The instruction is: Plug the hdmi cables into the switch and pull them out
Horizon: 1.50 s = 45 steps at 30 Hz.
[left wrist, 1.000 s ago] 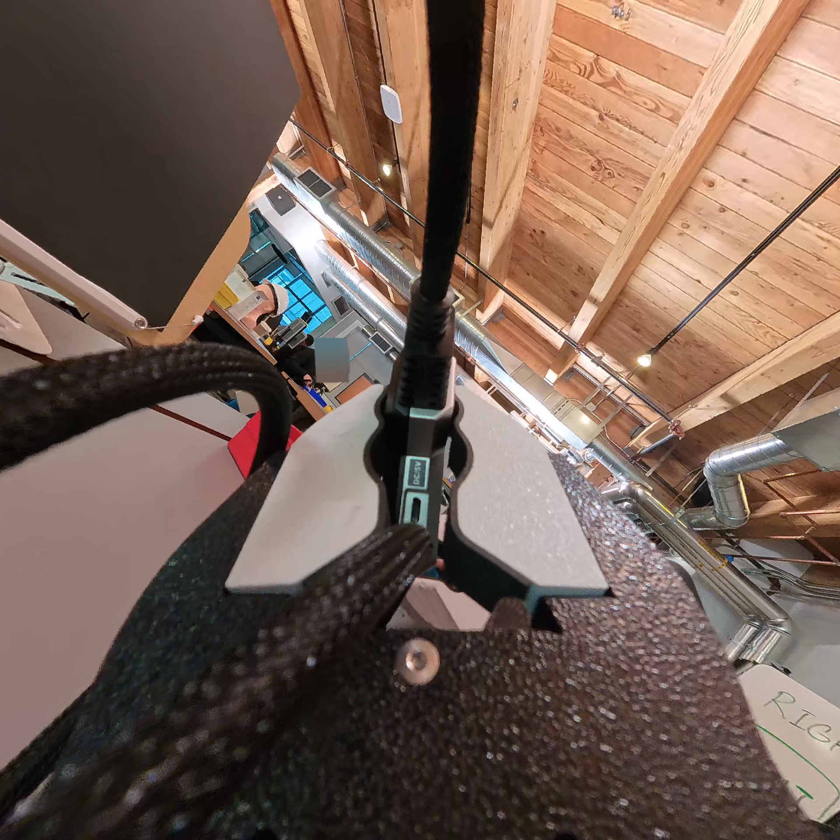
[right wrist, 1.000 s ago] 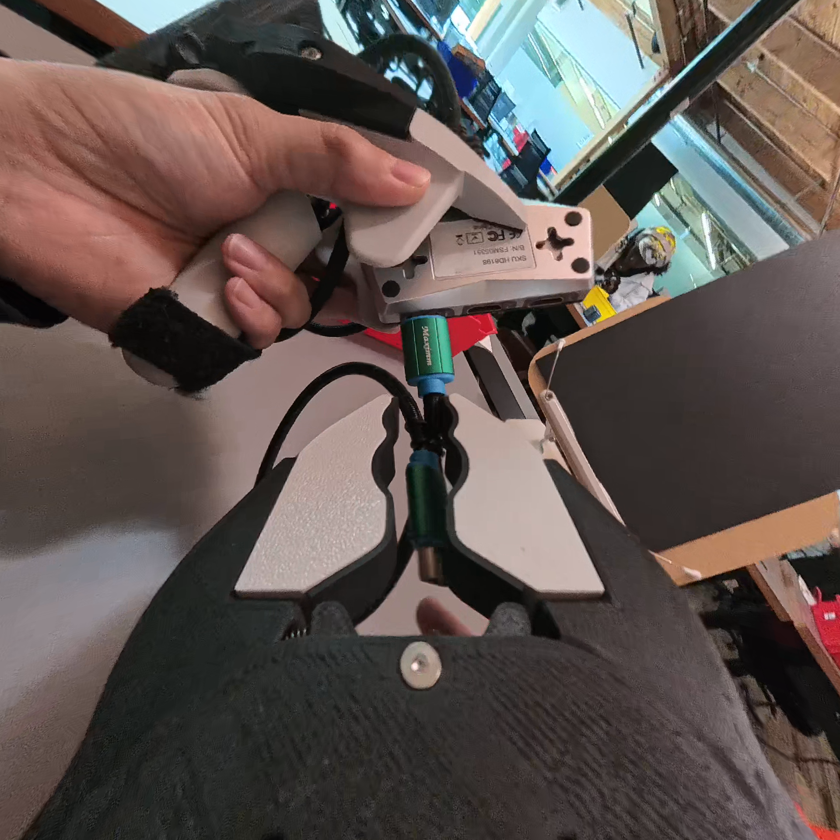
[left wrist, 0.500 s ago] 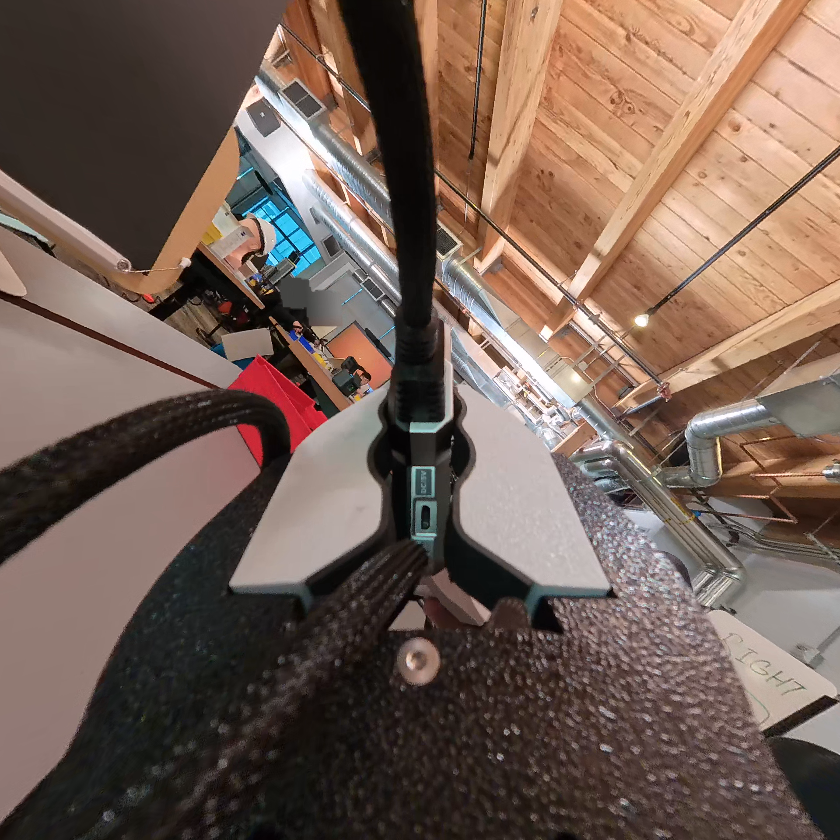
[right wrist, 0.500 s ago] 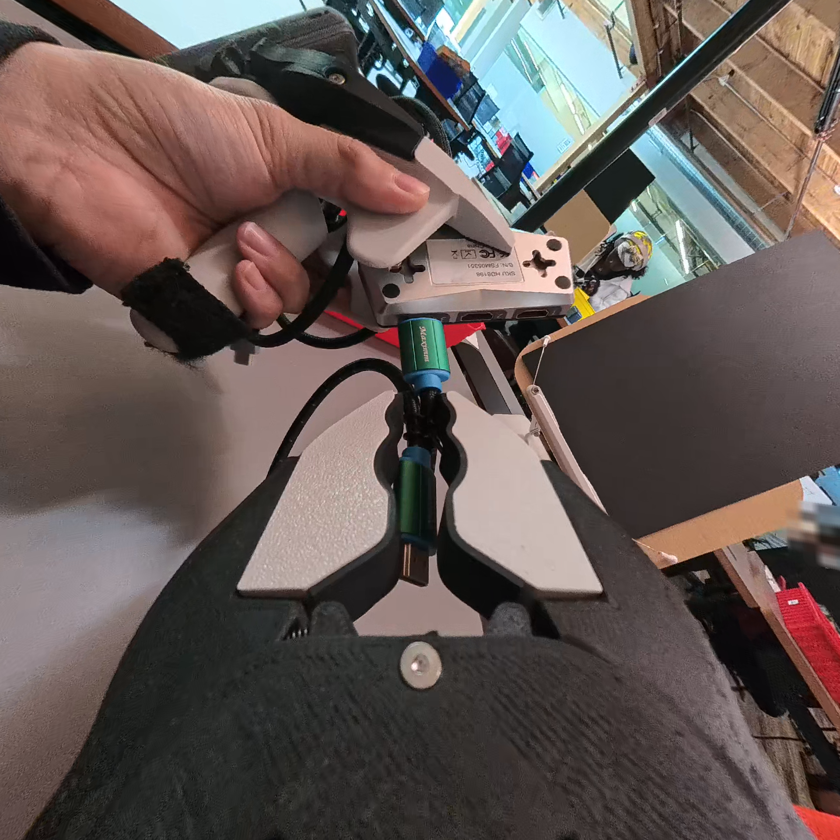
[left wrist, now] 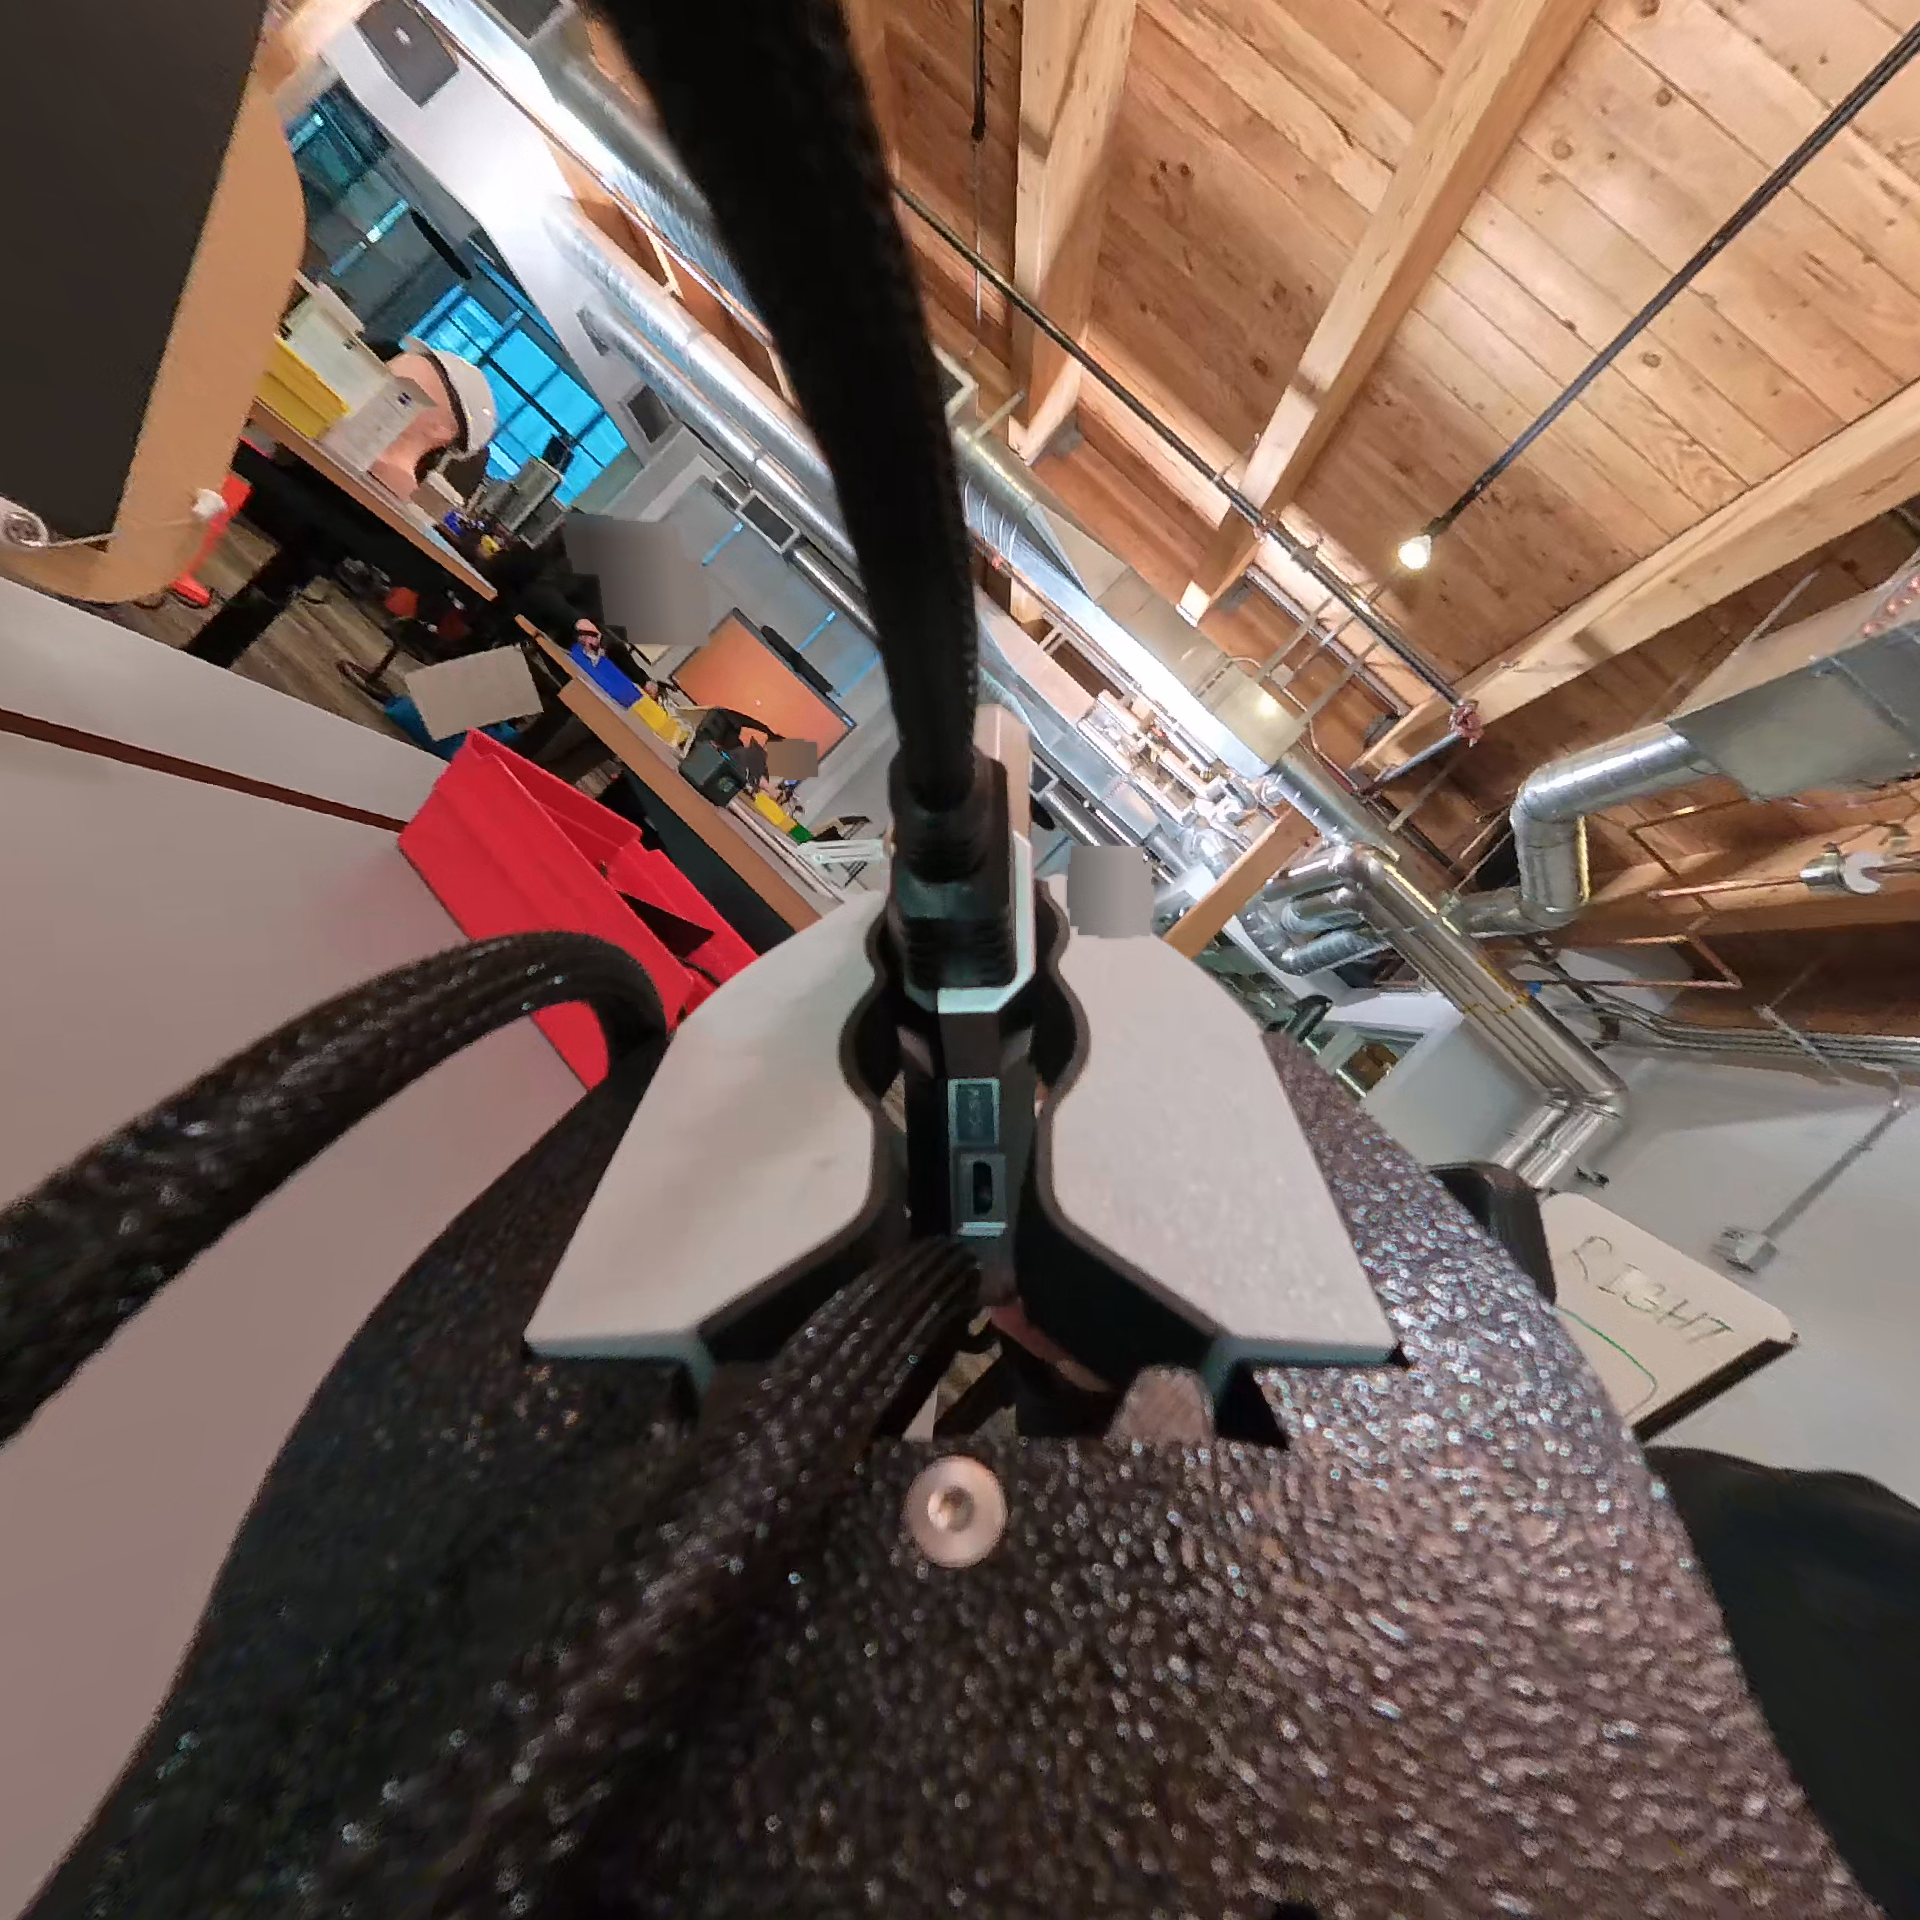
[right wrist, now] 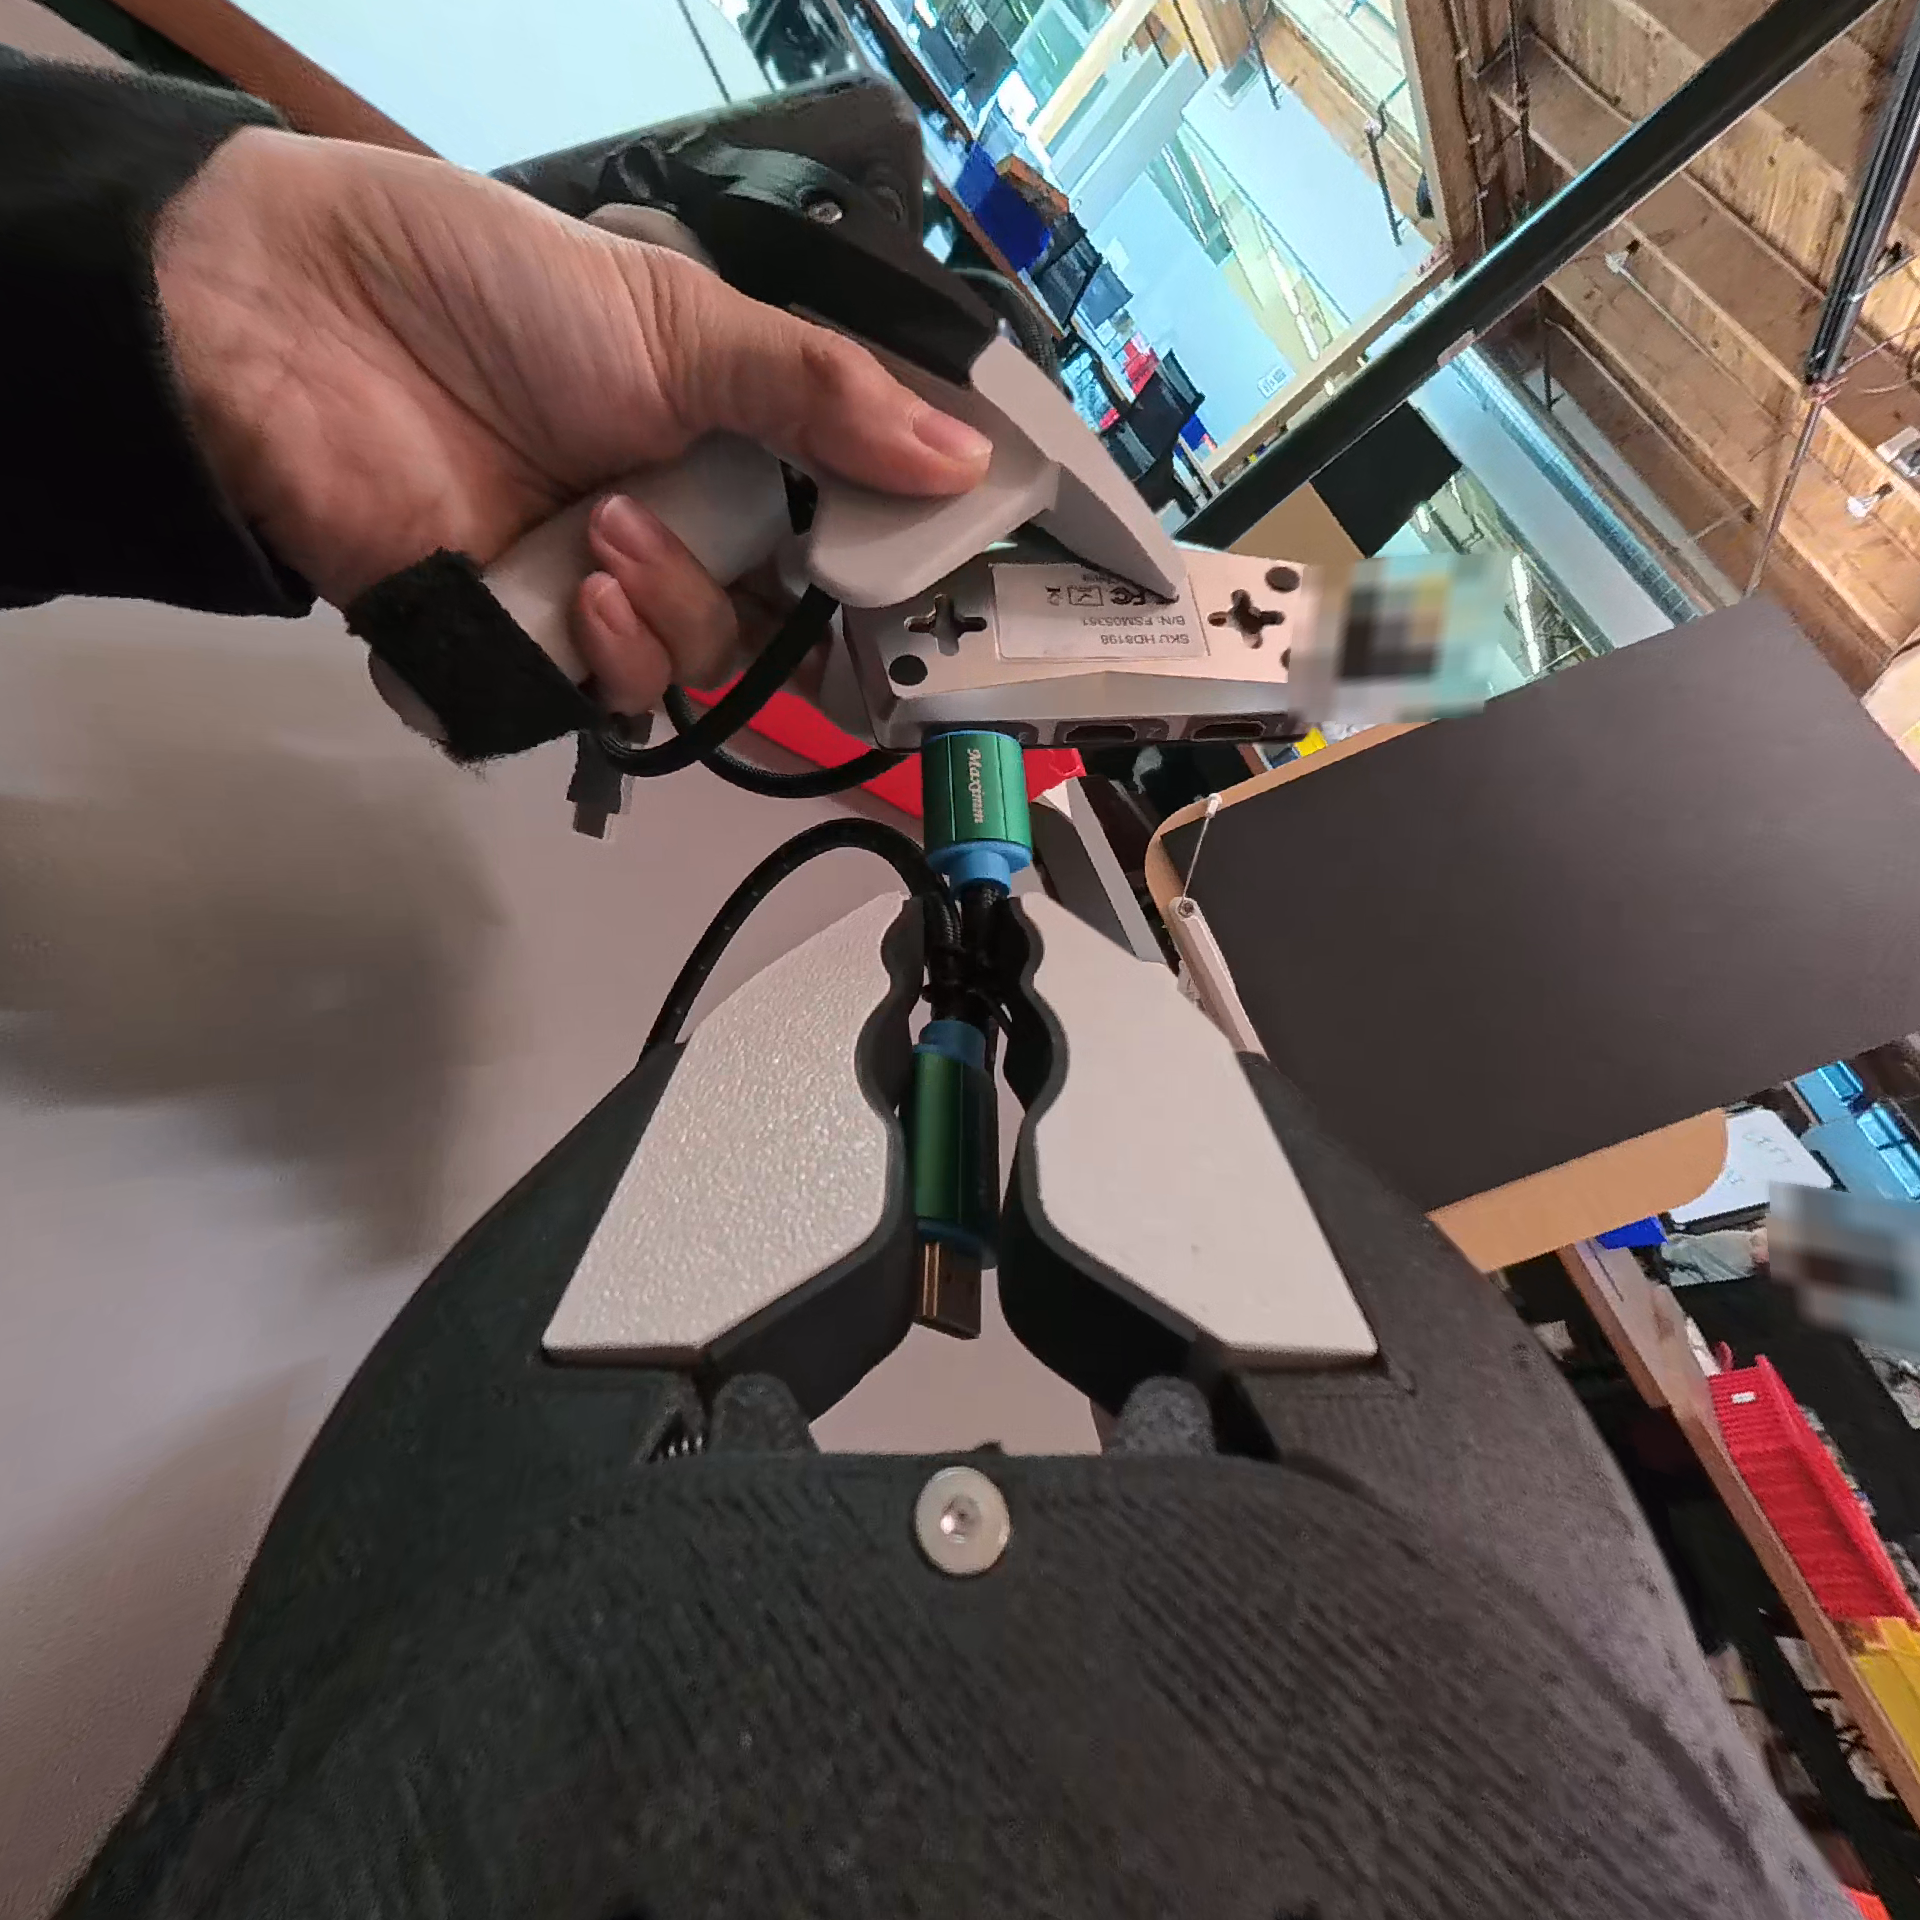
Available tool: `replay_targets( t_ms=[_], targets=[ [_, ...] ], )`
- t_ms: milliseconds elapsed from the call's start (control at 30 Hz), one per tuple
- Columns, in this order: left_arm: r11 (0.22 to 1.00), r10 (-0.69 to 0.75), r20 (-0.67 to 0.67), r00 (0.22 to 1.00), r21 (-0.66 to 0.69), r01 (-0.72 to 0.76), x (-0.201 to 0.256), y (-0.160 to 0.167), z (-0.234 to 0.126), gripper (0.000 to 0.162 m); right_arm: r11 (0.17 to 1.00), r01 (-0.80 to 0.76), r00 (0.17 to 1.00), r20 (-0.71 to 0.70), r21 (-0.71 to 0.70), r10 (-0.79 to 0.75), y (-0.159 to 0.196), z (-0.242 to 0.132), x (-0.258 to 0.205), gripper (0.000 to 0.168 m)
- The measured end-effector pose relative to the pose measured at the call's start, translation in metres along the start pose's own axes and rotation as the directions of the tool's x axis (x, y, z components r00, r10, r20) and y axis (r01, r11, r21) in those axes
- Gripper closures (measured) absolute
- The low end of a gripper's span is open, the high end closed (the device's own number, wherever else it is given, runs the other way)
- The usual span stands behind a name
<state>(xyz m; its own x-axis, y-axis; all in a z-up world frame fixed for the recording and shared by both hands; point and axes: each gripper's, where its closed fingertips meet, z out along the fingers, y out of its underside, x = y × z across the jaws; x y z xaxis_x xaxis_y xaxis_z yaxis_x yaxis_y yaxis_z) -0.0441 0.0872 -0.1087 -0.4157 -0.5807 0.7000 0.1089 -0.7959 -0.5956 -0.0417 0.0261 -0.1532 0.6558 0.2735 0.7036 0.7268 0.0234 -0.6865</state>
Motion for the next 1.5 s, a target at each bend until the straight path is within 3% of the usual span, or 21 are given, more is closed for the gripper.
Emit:
replay_targets(
  t_ms=[33, 567, 700, 800, 1100, 1267, 1500],
  targets=[
    [1.000, -0.001, -0.004, 1.000, -0.009, 0.000, 0.001, 0.001, 0.000, 0.141, 1.000, 0.007, 1.000, 0.002, -0.001, -0.007, -0.001, -0.002, 0.000, 0.153],
    [0.989, -0.009, -0.057, 0.998, -0.148, 0.001, 0.007, 0.021, 0.005, 0.141, 0.998, 0.055, 0.998, 0.016, -0.029, -0.055, 0.006, -0.024, 0.003, 0.154],
    [0.979, -0.004, -0.086, 0.996, -0.203, -0.014, 0.010, 0.026, 0.007, 0.140, 0.998, 0.059, 0.996, 0.073, -0.016, -0.057, 0.008, -0.029, 0.001, 0.154],
    [0.982, 0.022, -0.087, 0.996, -0.183, -0.037, 0.016, 0.025, 0.012, 0.140, 0.995, 0.097, 0.994, 0.041, 0.029, -0.098, 0.008, -0.027, 0.004, 0.154],
    [0.990, -0.033, -0.069, 0.997, -0.142, 0.023, 0.007, 0.018, 0.007, 0.141, 0.969, -0.147, 0.989, 0.054, 0.197, 0.139, -0.015, -0.030, 0.019, 0.154],
    [0.991, -0.039, -0.069, 0.997, -0.131, 0.030, 0.006, 0.017, 0.007, 0.140, 0.990, -0.122, 0.987, 0.111, 0.077, 0.113, 0.002, -0.019, 0.007, 0.149],
    [0.990, -0.019, -0.053, 0.998, -0.144, 0.011, 0.004, 0.020, 0.008, 0.140, 0.984, -0.170, 0.984, 0.060, 0.048, 0.167, 0.007, -0.013, 0.014, 0.167]
  ],
)
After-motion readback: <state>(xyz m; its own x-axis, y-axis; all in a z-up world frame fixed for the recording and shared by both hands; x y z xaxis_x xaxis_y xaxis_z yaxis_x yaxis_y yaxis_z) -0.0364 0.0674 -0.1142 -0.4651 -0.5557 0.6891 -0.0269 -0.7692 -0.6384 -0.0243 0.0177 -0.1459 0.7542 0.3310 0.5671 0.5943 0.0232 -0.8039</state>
